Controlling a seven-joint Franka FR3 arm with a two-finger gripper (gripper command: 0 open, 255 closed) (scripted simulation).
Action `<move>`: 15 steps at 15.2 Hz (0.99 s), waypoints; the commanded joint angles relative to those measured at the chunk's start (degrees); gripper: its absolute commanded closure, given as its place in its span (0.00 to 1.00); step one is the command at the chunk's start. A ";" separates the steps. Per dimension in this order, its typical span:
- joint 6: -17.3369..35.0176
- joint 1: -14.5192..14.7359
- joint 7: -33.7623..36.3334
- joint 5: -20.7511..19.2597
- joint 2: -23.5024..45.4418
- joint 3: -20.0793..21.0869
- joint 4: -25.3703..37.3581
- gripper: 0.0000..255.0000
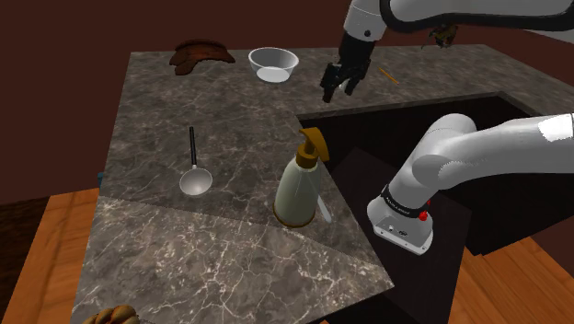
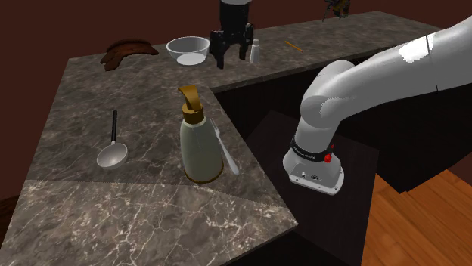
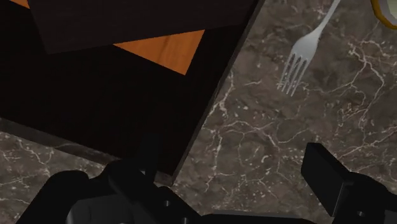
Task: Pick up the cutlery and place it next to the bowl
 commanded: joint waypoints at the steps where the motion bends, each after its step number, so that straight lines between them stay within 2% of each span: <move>1: 2.59 0.30 4.58 2.02 -1.07 2.96 -3.33 0.00; 8: 11.81 3.18 20.70 10.57 -0.80 15.08 -11.37 0.00; 14: 22.31 4.62 34.69 17.78 6.88 27.04 -13.47 0.00; 15: 23.38 4.56 34.63 18.08 7.51 27.44 -13.90 0.00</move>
